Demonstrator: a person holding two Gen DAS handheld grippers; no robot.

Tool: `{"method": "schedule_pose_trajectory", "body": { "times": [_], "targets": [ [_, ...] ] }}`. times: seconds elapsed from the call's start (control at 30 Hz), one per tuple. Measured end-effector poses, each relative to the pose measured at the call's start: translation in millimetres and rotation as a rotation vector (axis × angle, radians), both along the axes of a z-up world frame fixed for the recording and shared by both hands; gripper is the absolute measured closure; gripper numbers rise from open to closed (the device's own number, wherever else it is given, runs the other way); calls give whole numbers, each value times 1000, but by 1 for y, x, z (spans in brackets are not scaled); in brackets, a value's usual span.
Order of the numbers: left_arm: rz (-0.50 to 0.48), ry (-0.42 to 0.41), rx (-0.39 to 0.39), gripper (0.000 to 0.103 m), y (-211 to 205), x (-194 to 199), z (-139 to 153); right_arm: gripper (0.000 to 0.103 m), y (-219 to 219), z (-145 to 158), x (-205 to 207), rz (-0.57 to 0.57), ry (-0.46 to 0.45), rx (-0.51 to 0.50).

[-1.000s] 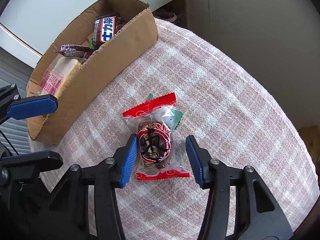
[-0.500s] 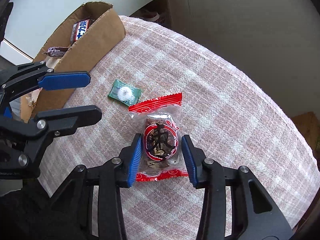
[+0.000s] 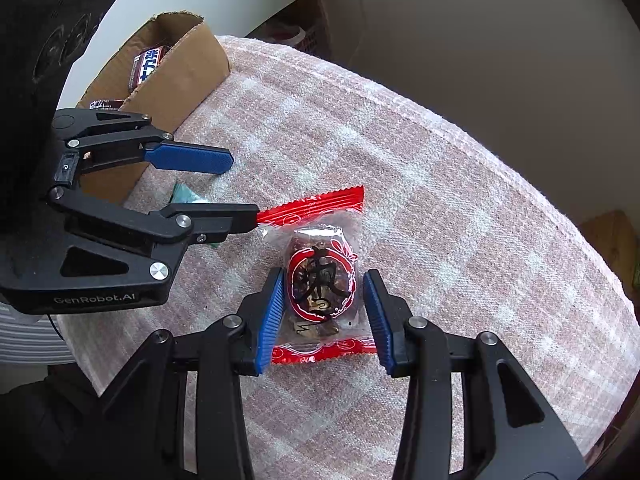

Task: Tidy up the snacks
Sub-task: 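Grasp the red-trimmed clear bag with the right gripper while the left grasps the green candy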

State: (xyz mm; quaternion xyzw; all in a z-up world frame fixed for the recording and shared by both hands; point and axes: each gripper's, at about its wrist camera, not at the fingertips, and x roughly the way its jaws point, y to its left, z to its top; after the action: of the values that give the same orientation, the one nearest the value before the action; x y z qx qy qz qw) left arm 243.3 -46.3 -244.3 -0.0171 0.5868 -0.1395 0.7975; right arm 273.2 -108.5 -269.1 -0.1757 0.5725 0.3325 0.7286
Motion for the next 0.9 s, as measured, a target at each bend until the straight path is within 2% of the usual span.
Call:
{"method": "schedule_pose_trajectory", "body": {
  "times": [0.23,0.33,0.4,0.53,0.67,0.9],
  "targets": [
    [17,7,21,60,3,-6,3,61,-2,1,-3,3,0,-3],
    [88,-45,47,60,9,-22,13,61,-2,2,-4,7,-5,0],
    [147,-74,14,60,12,-38,18,61,-4,3,-8,13,-7,2],
    [163,-58,71,60,3,-55,5,61,-4,3,-9,26,-14,-5],
    [242,-52,47,60,12,-59,-5,61,-3,4,-10,28,-18,-6],
    [142,-87,102,61,3,-54,-8,61,-2,4,-12,20,-15,-7]
  ]
}}
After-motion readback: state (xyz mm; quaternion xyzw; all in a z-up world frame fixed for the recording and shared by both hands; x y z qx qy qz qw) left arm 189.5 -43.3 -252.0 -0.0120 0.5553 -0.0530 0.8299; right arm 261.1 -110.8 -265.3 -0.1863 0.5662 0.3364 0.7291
